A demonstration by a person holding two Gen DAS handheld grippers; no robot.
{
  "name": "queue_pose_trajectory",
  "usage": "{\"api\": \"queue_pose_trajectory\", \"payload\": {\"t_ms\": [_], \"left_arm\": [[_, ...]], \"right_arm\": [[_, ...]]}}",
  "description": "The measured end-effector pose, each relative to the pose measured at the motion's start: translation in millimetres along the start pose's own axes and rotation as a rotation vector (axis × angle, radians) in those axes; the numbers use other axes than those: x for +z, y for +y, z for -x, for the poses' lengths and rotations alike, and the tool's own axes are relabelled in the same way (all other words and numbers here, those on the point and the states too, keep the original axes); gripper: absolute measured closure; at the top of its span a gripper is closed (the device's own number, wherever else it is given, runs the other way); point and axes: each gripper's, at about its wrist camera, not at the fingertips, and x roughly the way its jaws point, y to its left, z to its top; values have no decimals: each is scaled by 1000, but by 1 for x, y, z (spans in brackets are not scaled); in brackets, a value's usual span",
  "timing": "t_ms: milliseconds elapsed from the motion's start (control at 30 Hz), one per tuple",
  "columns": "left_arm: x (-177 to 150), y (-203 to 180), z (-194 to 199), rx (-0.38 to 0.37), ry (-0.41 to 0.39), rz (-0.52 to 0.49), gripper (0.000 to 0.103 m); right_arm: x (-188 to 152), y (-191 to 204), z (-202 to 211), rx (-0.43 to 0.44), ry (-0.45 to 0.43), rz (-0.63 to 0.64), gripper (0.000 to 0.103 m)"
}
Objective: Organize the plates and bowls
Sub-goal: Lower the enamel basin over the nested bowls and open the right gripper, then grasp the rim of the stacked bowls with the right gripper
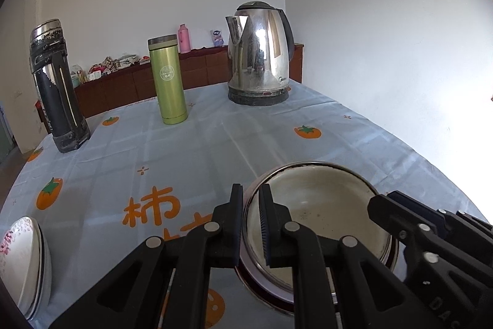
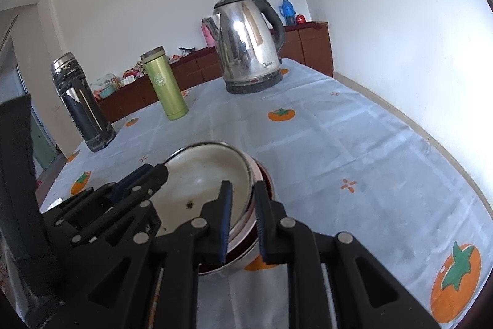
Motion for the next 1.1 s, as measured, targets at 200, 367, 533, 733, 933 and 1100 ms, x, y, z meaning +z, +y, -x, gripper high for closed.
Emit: {"api": "queue_pose_trajectory", "payload": {"t_ms": [200,367,533,733,933,1100], "left_arm": [[4,4,8,1,-26,5,88],[11,21,23,18,-83,62,47],[17,39,31,67,-121,96,42],[12,41,16,78,-72,90,42],[7,38,5,50,-29,91,42],[3,34,2,56,-16,74,42]], "right_arm": [[2,-9,10,36,-39,-50,71],[9,-22,39,31,-175,-105,45],[10,-31,40,30,-179,-143,41],[10,-37,30,35,-136,-180,41],[6,-34,20,43,-94,-164,41],[1,-28,11,34,-63,-138,39]]}}
